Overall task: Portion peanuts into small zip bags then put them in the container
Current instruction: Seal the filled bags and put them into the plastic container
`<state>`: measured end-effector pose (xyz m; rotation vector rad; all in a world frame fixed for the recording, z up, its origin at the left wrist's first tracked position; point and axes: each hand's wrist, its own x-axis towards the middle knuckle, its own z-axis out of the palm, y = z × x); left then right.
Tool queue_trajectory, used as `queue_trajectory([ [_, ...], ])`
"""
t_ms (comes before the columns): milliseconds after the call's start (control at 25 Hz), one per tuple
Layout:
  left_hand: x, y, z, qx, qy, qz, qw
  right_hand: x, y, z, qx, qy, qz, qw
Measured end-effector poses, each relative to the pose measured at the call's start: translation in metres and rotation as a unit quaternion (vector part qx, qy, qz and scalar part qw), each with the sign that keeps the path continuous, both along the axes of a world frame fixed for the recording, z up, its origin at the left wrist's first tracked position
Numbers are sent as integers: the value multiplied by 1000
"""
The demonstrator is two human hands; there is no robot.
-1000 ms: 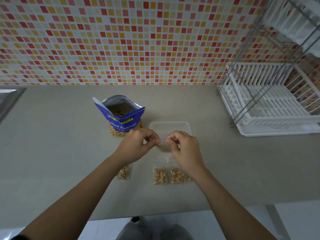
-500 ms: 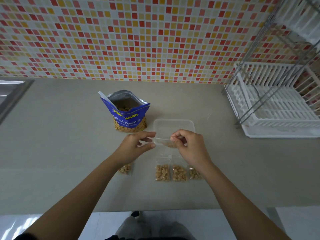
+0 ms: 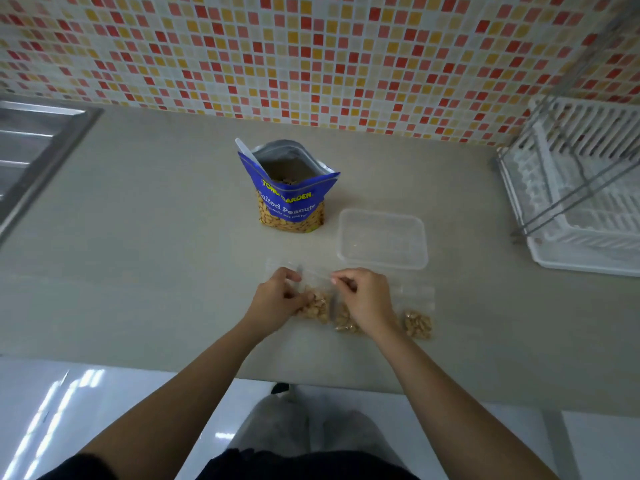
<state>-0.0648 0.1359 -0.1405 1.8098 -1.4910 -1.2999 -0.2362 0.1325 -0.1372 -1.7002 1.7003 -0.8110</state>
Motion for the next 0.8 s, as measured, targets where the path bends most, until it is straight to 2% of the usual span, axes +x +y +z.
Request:
queue_trajectory([
  [120,-11,7,-16,-42,-89,-18,995,9,1,-17,4,69,-2,998],
  [200,-14,10,-19,-120,-189,-80,971,13,1,-21,-5,109,-9,994],
  [280,-3,8,-19,-192,-231,-93,949,16,2,-23,-42,122,-1,992],
  [360,18,-4,-18,-225,-219,-63,947,22,-1,-22,-71,116,26,990],
  [520,60,-39,-27,-189,-203,-69,958,52,-22,-24,-49,117,85,988],
  [680,69,-54,-37,-180,-203,-107,956,74,-46,-32,23,197,92,976],
  [800,67,-58,-38,-192,-200,-116,954,81,-49,-35,16,233,103,967],
])
